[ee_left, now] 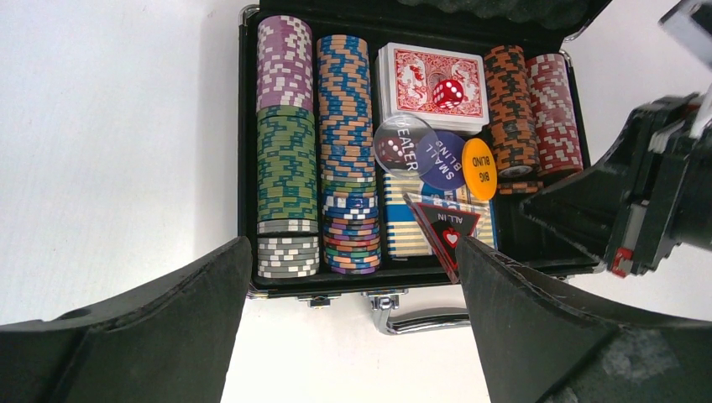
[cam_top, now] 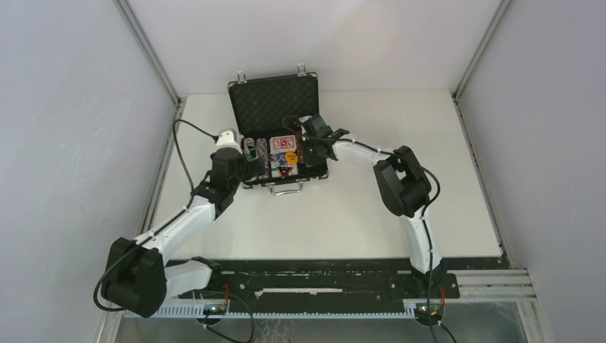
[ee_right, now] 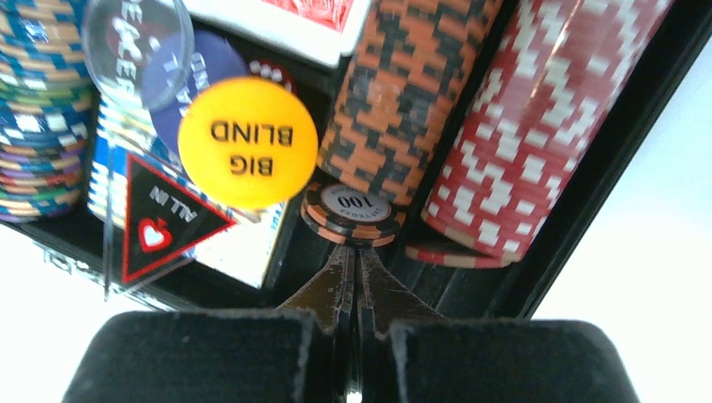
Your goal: Pack up texas hold em set
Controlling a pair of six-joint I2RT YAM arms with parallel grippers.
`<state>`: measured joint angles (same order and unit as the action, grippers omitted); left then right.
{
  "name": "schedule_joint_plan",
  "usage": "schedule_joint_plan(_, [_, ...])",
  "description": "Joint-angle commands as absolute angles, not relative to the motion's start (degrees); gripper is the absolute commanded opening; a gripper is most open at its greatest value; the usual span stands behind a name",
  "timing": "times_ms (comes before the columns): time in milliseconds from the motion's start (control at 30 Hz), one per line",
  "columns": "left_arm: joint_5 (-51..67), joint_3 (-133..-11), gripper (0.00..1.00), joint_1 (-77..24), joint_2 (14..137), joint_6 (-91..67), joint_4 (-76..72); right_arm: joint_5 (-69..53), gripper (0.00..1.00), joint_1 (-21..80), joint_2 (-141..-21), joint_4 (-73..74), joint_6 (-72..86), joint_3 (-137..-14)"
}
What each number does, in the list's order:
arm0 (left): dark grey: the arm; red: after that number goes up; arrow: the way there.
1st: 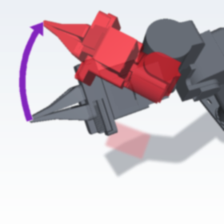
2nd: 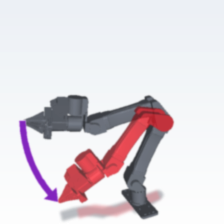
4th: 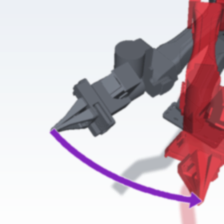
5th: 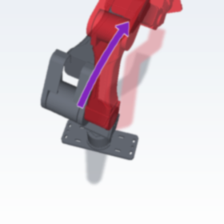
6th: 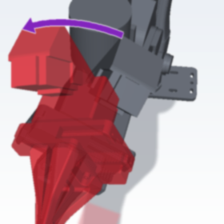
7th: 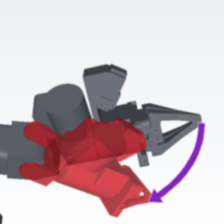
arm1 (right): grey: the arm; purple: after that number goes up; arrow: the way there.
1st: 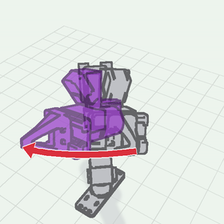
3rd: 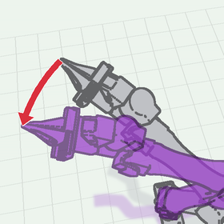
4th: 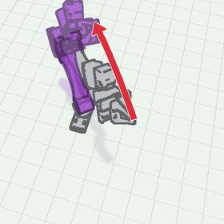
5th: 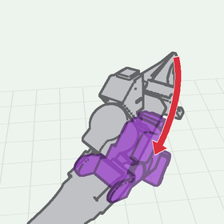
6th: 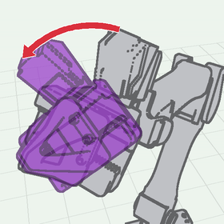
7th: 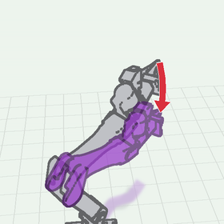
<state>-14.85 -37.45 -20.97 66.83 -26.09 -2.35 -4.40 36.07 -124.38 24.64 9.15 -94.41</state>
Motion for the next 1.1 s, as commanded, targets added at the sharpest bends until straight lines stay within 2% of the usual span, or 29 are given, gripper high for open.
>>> schedule_joint_plan(0, [-14.38, -38.53, 0.96, -21.08, 67.49, -26.37, -4.22, -3.59, 0.0, 34.97, -125.77, 24.39, 8.72, -100.27])
schedule_joint_plan(300, [-13.77, -38.67, 0.96, -21.02, 68.0, -26.28, -4.15, -3.87, 0.0, 34.26, -130.24, 28.54, 7.48, -108.14])
schedule_joint_plan(733, [-12.67, -38.84, 0.96, -21.08, 68.47, -26.65, -4.31, -3.29, 0.0, 37.69, -117.18, 26.91, 6.53, -99.25])
schedule_joint_plan(1067, [-15.88, -38.95, 0.95, -21.05, 68.63, -29.16, -3.52, -3.91, 0.0, 38.41, -115.44, 26.49, 6.68, -99.25])
